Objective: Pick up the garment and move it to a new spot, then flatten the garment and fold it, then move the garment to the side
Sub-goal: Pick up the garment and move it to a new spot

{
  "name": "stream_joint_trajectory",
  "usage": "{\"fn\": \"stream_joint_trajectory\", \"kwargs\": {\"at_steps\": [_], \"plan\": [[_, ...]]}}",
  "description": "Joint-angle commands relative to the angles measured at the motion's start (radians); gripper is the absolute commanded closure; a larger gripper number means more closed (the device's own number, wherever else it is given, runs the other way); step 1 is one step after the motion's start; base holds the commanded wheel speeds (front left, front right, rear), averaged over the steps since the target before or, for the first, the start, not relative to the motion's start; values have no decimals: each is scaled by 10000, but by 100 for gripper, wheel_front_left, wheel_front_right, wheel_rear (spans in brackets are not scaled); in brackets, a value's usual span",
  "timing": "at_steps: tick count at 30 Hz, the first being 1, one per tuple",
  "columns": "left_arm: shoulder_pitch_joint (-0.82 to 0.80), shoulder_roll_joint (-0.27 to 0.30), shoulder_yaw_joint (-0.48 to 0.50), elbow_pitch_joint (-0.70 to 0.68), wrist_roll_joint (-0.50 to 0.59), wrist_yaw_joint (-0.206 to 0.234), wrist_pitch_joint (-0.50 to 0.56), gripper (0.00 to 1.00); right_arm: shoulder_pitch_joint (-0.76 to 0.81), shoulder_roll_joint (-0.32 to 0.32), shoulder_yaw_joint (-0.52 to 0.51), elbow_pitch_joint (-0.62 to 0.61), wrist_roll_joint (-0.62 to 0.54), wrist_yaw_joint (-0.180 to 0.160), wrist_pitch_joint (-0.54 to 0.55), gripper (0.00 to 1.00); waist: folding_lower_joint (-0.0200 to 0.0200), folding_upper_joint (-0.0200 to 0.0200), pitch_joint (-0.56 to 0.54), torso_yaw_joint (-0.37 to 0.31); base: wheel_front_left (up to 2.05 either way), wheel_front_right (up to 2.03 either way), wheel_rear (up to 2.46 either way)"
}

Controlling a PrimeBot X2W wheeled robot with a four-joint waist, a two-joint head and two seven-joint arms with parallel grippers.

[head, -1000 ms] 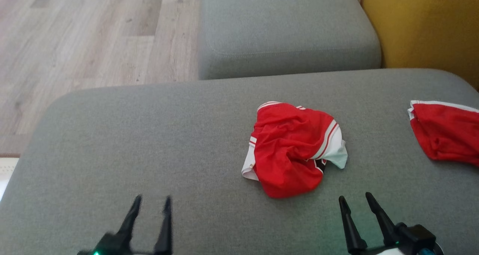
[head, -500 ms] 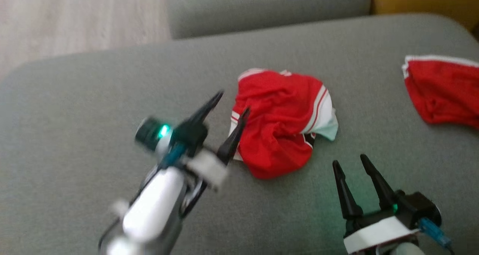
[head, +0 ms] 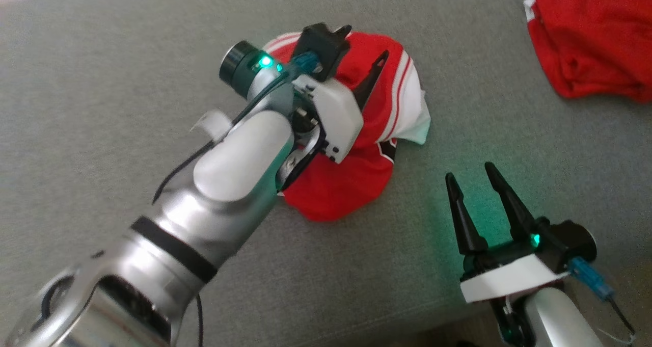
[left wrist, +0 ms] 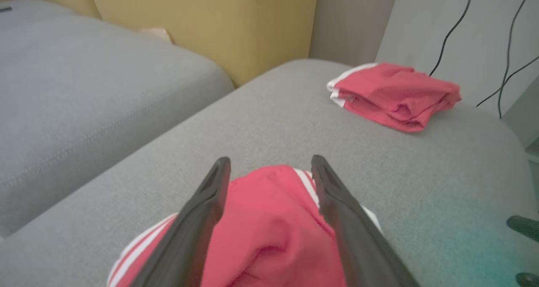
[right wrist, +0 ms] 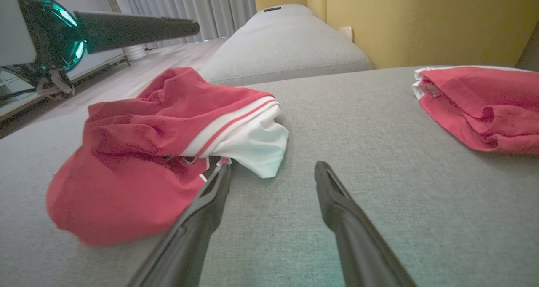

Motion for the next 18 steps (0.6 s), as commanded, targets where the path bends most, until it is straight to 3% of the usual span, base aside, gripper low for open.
{"fn": "stream_joint_trajectory", "kwargs": {"at_steps": [1,7,12,14,18], "plan": [[-748,83,3,-128,-194,170,162,0,-265,-18,208,-337,-34,65,-55,0,-1,0,655,-453,0,0,0],[-1543,83,-1451,744,-1212,700,1272,0,-566,112,311,-361,-31,65,-55,0,-1,0,1272,-674,0,0,0],[-1724,83,-2445,1183,-1818,831,2011,0,-729,214,364,-336,-14,65,-55,0,-1,0,1468,-766,0,0,0],[-1804,83,-2652,1236,-1940,857,1856,96,-782,243,356,-312,-4,65,-55,0,-1,0,1451,-793,0,0,0],[-1988,83,-2768,1174,-2210,819,762,100,-800,269,351,-226,-15,65,-55,0,-1,0,1161,-848,0,0,0]]}}
